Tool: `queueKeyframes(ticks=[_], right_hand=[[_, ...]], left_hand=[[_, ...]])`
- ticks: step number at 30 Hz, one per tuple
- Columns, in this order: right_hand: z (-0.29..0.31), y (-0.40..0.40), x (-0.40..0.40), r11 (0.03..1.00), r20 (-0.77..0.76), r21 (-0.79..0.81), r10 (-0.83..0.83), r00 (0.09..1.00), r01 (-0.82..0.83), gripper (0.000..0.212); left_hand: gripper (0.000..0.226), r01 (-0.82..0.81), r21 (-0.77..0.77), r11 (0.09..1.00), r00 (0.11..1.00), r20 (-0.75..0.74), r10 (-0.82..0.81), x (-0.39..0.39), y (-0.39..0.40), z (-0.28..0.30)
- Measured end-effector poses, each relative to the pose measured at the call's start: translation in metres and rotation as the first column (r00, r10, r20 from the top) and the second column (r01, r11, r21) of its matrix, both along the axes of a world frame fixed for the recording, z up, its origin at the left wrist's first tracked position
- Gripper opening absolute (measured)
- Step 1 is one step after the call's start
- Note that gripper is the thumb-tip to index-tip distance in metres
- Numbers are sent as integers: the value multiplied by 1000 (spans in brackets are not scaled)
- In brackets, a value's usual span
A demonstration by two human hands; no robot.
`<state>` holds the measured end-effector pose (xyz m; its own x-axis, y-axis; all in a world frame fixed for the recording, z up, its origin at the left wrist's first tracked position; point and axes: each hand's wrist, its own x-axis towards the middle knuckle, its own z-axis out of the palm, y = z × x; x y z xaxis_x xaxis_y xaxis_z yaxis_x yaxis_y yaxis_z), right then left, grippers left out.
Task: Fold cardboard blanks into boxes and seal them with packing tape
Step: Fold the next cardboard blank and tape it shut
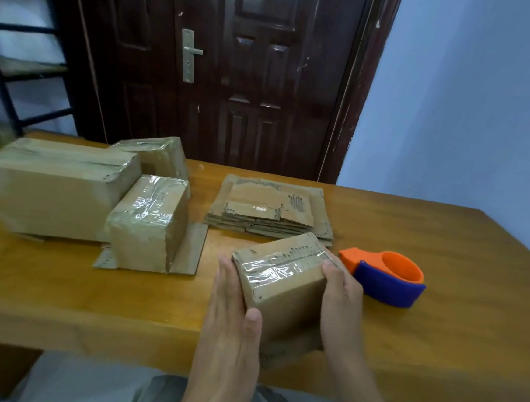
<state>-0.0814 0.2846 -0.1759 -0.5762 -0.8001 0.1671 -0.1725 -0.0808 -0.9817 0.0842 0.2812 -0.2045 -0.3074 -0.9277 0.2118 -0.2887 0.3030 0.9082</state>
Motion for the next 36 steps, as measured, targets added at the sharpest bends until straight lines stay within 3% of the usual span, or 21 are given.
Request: queueKeyframes(ticks=[2, 7, 9, 12, 14, 16, 18, 20, 22, 25, 29, 33, 36], right_hand=[[11, -6, -16, 990, 8, 104, 92, 996, -93, 27], [35, -28, -57, 887, -113, 330, 377, 919, -324, 29], [40, -38, -61, 873, -158, 343, 418, 895, -347, 30], [45, -48, -54, 844, -191, 354, 487, 852, -403, 30], [50, -52, -48, 813, -205, 398, 531, 822, -425, 30], [54, -56, -42, 813, -199, 400, 528, 826, -423, 30], [54, -58, -35, 869, -231, 344, 446, 865, -356, 36], [50, -50, -23, 907, -234, 327, 350, 907, -265, 60], [40, -40, -11, 874, -91, 324, 409, 908, -361, 70], [29, -32, -7, 816, 52, 304, 501, 864, -492, 57], [24, -34, -12, 806, 106, 313, 496, 862, -503, 69], [28, -34, -8, 813, 117, 318, 478, 871, -489, 57], [36, -35, -8, 817, 79, 375, 443, 893, -438, 73]], left_hand=[[85, -29, -103, 994, 990, 138, 43, 6, 3, -1], [47, -191, -148, 970, 975, -145, 169, 23, -23, 33], [50, -118, -103, 988, 982, -161, 100, 19, -44, 51], [55, 86, -88, 992, 996, -5, -87, 4, -60, 63], [59, 93, -35, 995, 995, 31, -91, -6, -62, 62], [71, 56, 46, 997, 998, -18, -55, -13, -57, 57], [81, 48, 212, 976, 981, -196, -6, -18, -49, 54], [84, 70, 315, 947, 932, -360, 51, -21, -43, 51], [84, 68, 323, 944, 903, -422, 80, -26, -39, 50], [84, 63, 323, 944, 895, -437, 89, -30, -37, 50], [85, 131, 438, 890, 875, -473, 104, -22, -46, 45], [90, 182, 411, 893, 898, -440, 20, -14, -58, 45], [91, 198, 449, 871, 911, -412, 5, -17, -66, 50]])
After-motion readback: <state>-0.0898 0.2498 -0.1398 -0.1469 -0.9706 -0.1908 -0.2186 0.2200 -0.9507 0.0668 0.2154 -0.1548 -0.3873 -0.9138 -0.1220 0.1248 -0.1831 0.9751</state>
